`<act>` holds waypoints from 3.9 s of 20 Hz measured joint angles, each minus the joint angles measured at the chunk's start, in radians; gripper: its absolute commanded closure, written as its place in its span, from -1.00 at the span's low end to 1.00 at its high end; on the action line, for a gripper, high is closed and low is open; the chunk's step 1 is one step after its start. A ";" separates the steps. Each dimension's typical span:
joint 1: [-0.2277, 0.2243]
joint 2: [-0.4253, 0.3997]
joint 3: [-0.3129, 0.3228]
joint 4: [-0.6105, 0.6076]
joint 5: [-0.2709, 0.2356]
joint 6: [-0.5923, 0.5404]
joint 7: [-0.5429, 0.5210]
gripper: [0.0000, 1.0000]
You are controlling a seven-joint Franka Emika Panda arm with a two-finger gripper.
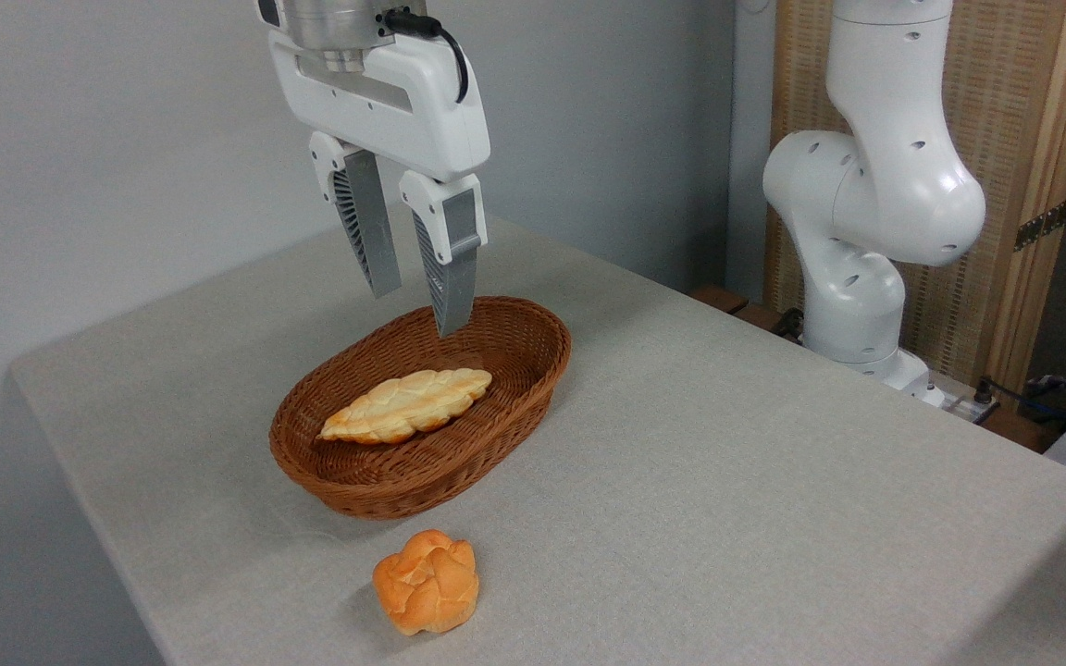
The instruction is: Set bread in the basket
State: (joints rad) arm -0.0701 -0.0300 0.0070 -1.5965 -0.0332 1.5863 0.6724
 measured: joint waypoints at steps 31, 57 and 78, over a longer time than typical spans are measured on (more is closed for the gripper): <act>0.000 0.001 0.000 0.000 0.000 0.000 0.000 -1.00; 0.012 0.067 0.152 -0.227 -0.008 0.420 -0.106 -1.00; -0.009 0.225 0.153 -0.271 -0.130 0.521 -0.177 -1.00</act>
State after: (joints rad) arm -0.0794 0.1954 0.1597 -1.8680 -0.1631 2.1072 0.4950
